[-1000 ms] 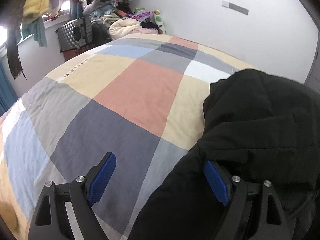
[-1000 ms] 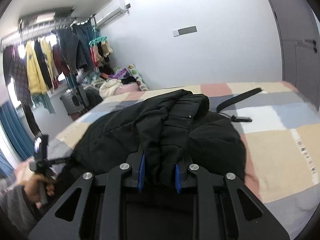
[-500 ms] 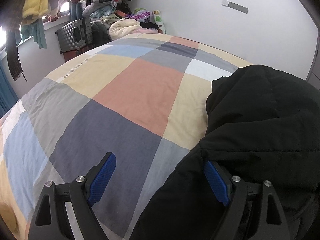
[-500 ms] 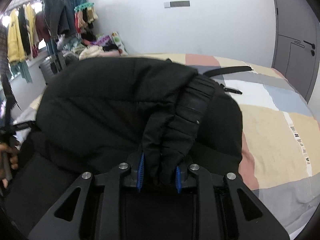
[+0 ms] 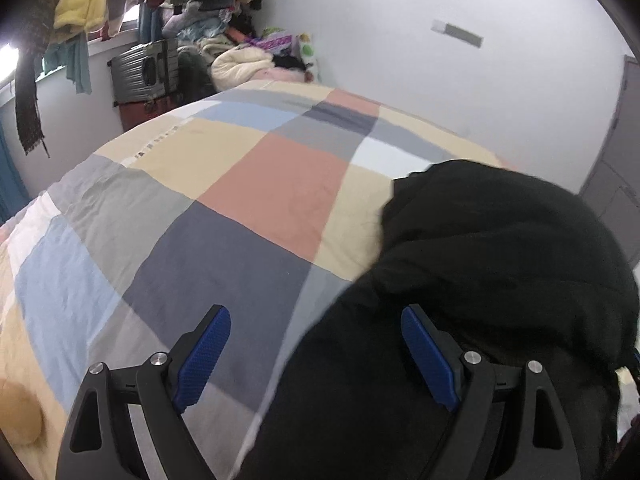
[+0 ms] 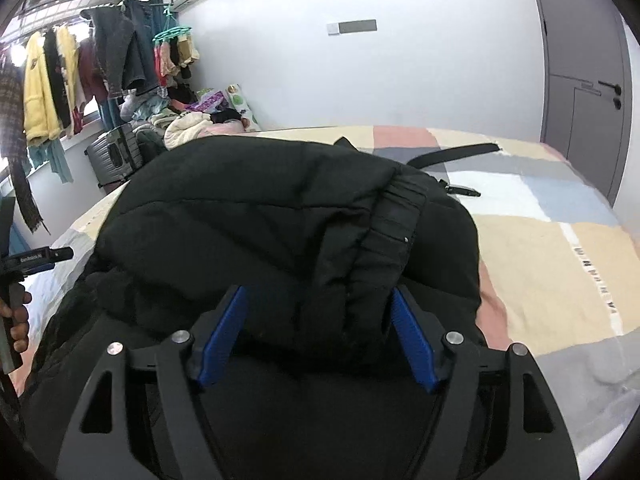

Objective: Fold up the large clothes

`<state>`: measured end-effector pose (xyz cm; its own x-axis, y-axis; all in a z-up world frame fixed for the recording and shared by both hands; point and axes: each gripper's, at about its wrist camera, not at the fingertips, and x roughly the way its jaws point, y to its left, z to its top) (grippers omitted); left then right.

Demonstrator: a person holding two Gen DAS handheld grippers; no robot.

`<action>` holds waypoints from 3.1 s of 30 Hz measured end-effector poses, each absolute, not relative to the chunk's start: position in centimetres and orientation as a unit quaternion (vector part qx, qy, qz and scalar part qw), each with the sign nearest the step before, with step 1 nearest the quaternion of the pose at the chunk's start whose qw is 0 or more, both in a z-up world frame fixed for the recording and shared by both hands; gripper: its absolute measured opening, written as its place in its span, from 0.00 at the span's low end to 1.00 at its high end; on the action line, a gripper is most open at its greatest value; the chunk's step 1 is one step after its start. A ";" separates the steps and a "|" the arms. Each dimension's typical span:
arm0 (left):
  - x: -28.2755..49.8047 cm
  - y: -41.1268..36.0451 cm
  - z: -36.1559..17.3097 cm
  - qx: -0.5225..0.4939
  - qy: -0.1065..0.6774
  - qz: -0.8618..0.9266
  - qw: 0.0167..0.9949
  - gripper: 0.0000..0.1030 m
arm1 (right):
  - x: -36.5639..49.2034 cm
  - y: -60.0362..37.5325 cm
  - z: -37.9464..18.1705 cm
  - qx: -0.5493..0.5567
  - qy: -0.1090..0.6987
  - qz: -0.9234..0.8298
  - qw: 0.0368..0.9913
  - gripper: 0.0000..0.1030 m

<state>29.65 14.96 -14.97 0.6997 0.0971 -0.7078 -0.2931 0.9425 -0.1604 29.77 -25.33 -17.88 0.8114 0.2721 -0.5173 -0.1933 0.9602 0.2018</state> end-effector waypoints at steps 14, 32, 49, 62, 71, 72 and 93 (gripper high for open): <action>20.3 15.1 -11.9 -0.181 0.361 0.027 0.915 0.85 | 15.9 -27.7 -11.6 0.083 0.221 0.121 0.964 0.72; 16.8 19.0 -14.6 -0.250 0.499 -0.031 0.829 0.85 | 17.4 -39.5 -22.0 0.338 0.461 0.001 0.821 0.79; 18.2 21.2 -22.2 -0.367 0.595 -0.045 0.714 0.85 | 17.6 -37.0 -25.8 0.458 0.478 0.176 0.729 0.83; 19.7 19.9 -25.7 -0.339 0.663 -0.002 0.667 0.85 | 17.5 -35.2 -27.1 0.414 0.532 0.105 0.731 0.83; 20.5 18.8 -27.3 -0.358 0.672 -0.060 0.645 0.89 | 17.9 -36.0 -30.5 0.449 0.571 0.075 0.683 0.86; 20.7 18.0 -27.0 -0.357 0.672 -0.089 0.643 0.88 | 17.9 -35.8 -30.2 0.451 0.563 0.093 0.686 0.86; 12.4 16.3 -11.4 -0.353 0.523 -0.201 0.749 0.04 | 12.7 -38.5 -16.3 0.412 0.429 0.164 0.787 0.07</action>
<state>12.40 16.27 -11.45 0.3715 -0.6708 -0.6419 -0.0677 0.6699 -0.7393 12.68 -38.54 -16.30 0.5784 0.6120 -0.5394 0.0946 0.6064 0.7895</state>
